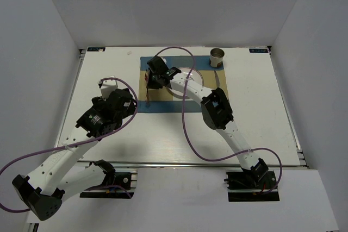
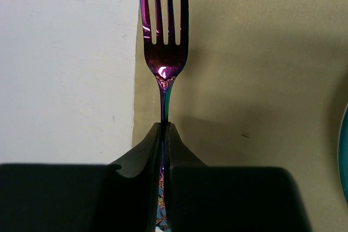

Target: Set the dinner table for one person

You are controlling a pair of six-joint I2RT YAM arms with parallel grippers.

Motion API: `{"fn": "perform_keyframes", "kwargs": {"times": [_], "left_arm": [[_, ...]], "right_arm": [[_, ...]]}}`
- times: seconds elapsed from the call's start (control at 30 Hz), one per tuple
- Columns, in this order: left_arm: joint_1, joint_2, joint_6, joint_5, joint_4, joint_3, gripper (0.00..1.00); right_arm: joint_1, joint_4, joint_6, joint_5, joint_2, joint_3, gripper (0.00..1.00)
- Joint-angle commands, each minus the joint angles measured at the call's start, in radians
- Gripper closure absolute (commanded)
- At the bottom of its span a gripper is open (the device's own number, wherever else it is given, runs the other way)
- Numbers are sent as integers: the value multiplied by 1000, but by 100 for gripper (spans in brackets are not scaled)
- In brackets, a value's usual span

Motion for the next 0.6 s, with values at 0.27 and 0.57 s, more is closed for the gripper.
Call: {"fn": "perform_keyframes", "kwargs": {"times": [0.27,0.57], "left_arm": [[2,-6,17,12,19,-9,2],[2,-7,20,21,21,-10,2]], "right_arm": [[-7,39,16,16,45,60,100],[-10,55,20,7,59,63,100]]}}
